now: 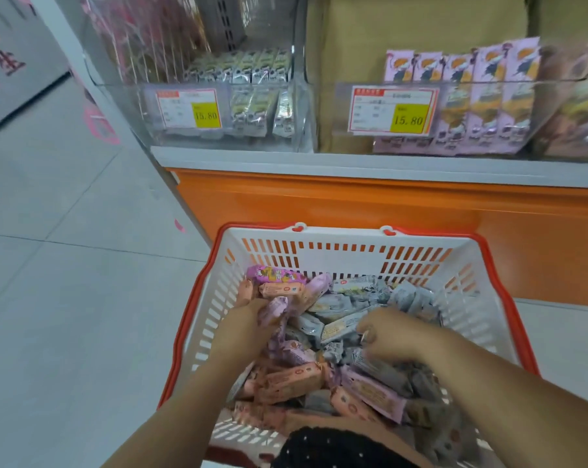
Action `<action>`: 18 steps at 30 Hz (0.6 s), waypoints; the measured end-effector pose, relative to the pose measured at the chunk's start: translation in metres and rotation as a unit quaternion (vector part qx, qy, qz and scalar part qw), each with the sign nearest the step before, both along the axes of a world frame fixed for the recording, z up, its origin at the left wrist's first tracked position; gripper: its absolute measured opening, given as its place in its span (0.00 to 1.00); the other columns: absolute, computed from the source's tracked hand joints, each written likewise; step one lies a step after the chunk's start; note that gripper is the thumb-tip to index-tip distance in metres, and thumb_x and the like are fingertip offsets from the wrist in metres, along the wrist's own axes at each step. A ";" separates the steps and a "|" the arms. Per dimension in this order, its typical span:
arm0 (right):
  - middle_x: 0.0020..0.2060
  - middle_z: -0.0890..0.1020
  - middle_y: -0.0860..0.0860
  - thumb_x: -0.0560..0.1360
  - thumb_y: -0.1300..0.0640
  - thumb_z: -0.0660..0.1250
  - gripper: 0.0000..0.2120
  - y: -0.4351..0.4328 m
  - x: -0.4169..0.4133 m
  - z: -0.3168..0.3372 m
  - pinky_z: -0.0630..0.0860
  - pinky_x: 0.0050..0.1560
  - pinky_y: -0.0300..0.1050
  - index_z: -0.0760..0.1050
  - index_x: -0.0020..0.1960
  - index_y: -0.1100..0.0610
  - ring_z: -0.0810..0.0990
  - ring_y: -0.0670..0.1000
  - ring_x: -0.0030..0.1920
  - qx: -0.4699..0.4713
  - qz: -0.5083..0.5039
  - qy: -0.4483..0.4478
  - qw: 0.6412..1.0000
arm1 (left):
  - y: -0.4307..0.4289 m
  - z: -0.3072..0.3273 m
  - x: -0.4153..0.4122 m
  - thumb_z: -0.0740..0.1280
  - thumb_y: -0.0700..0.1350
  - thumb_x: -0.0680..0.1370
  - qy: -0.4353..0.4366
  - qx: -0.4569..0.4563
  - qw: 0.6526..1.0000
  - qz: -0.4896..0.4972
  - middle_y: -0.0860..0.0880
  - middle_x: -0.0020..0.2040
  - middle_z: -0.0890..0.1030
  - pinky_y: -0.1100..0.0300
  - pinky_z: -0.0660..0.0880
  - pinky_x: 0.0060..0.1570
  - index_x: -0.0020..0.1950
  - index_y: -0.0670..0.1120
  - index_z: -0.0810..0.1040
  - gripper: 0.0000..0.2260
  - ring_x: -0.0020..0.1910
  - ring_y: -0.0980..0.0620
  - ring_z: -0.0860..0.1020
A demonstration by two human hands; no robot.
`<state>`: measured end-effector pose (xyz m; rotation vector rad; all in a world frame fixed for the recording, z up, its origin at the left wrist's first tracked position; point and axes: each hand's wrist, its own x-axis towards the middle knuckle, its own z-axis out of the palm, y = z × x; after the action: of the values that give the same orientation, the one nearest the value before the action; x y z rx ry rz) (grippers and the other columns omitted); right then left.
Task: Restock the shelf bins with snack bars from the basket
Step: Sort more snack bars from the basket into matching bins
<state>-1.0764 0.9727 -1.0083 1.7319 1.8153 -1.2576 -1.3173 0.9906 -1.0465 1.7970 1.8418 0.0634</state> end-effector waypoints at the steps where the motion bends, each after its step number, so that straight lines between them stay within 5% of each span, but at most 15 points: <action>1: 0.60 0.77 0.55 0.77 0.57 0.64 0.15 0.004 0.000 0.012 0.75 0.57 0.47 0.73 0.64 0.56 0.79 0.53 0.55 0.021 -0.014 0.012 1.000 | -0.002 0.013 0.003 0.68 0.49 0.77 -0.068 0.005 0.998 -0.002 0.53 0.57 0.78 0.62 0.72 0.47 0.67 0.52 0.73 0.19 0.52 0.52 0.78; 4: 0.68 0.71 0.52 0.78 0.55 0.65 0.23 0.014 -0.001 0.053 0.73 0.59 0.45 0.65 0.72 0.53 0.76 0.51 0.59 0.104 -0.058 0.089 0.989 | -0.008 0.058 0.012 0.70 0.43 0.76 -0.242 -0.031 0.969 -0.031 0.60 0.49 0.79 0.60 0.79 0.46 0.60 0.55 0.75 0.15 0.47 0.57 0.80; 6: 0.68 0.70 0.51 0.77 0.55 0.66 0.25 0.016 -0.003 0.082 0.74 0.53 0.41 0.64 0.72 0.51 0.76 0.51 0.58 0.163 -0.077 0.140 0.974 | -0.010 0.083 0.016 0.69 0.43 0.76 -0.267 -0.048 0.961 -0.055 0.57 0.52 0.79 0.59 0.79 0.50 0.63 0.55 0.74 0.17 0.50 0.60 0.79; 9: 0.70 0.68 0.49 0.77 0.54 0.67 0.25 0.006 0.000 0.123 0.69 0.56 0.40 0.65 0.72 0.49 0.73 0.50 0.63 0.237 -0.037 0.154 0.958 | -0.012 0.122 0.027 0.69 0.45 0.77 -0.278 -0.048 0.955 -0.095 0.57 0.55 0.77 0.71 0.75 0.47 0.67 0.53 0.73 0.18 0.52 0.64 0.76; 15: 0.49 0.78 0.43 0.75 0.58 0.70 0.06 -0.033 0.029 0.177 0.70 0.47 0.30 0.77 0.51 0.51 0.74 0.36 0.45 0.315 -0.054 0.193 0.928 | -0.020 0.201 0.066 0.71 0.46 0.74 -0.351 -0.009 0.926 -0.140 0.53 0.50 0.83 0.65 0.76 0.50 0.65 0.51 0.73 0.20 0.49 0.59 0.81; 18: 0.47 0.81 0.47 0.73 0.58 0.71 0.06 -0.044 0.046 0.193 0.75 0.50 0.39 0.77 0.49 0.53 0.80 0.44 0.48 0.313 -0.140 0.254 0.904 | -0.019 0.231 0.083 0.73 0.51 0.71 -0.345 0.068 0.925 -0.143 0.55 0.48 0.83 0.58 0.78 0.51 0.62 0.55 0.75 0.20 0.44 0.58 0.82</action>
<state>-1.0303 0.9291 -0.8150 2.2068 2.5614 -1.4398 -1.2341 0.9717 -0.8156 1.8000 1.0882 0.6419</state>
